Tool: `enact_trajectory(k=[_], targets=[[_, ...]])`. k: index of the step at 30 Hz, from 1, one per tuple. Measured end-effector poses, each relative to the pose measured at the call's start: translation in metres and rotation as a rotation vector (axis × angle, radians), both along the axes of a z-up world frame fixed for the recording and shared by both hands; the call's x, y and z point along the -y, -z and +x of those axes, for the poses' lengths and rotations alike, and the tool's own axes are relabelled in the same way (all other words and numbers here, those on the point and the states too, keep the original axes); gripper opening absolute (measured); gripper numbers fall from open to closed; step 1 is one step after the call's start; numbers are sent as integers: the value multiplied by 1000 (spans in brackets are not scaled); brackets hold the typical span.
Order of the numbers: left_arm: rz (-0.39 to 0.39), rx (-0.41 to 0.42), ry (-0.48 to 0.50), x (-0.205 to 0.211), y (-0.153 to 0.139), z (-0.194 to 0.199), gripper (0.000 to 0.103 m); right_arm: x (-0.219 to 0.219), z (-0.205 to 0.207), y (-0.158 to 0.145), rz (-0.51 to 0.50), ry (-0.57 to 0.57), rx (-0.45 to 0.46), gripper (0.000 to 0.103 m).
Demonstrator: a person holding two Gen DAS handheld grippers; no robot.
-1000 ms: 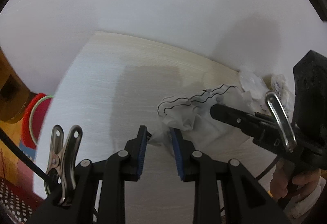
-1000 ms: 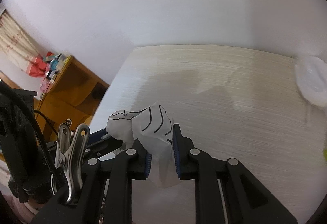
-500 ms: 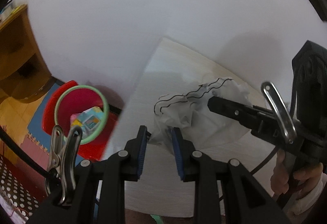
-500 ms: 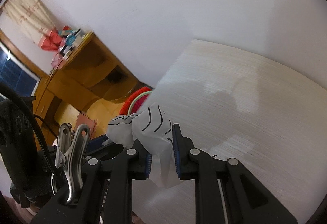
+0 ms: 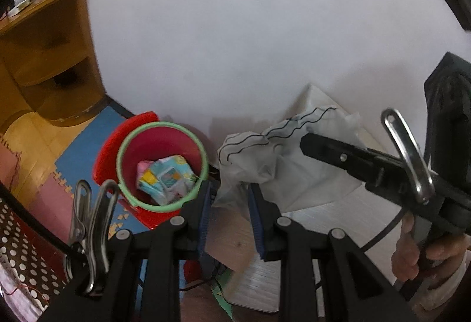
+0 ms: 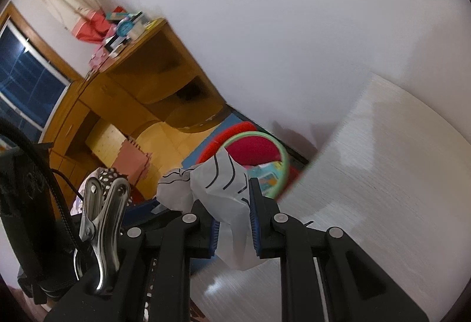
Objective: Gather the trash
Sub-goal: 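Lift the white bag with both tools and carry it over the bucket, then open both tools to drop the white bag into the bucket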
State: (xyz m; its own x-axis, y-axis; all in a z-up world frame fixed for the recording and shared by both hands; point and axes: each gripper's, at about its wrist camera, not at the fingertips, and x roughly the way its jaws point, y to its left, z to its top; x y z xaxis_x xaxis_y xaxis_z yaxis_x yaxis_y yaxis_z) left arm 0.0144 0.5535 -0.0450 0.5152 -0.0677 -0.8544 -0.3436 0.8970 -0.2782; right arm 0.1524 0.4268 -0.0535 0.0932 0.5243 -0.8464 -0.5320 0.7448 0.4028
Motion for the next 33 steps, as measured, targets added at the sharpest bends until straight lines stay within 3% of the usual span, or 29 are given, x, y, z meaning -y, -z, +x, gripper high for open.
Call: enact_trajectory(k=[11, 26, 33], targets=[[16, -46, -47, -66, 29, 17, 26, -73, 21, 30, -44, -91, 13, 19], [-76, -130, -130, -129, 105, 44, 26, -136, 61, 119, -195, -125, -63, 19], [-65, -177, -145, -142, 126, 54, 45, -149, 69, 140, -232, -113, -73, 19]])
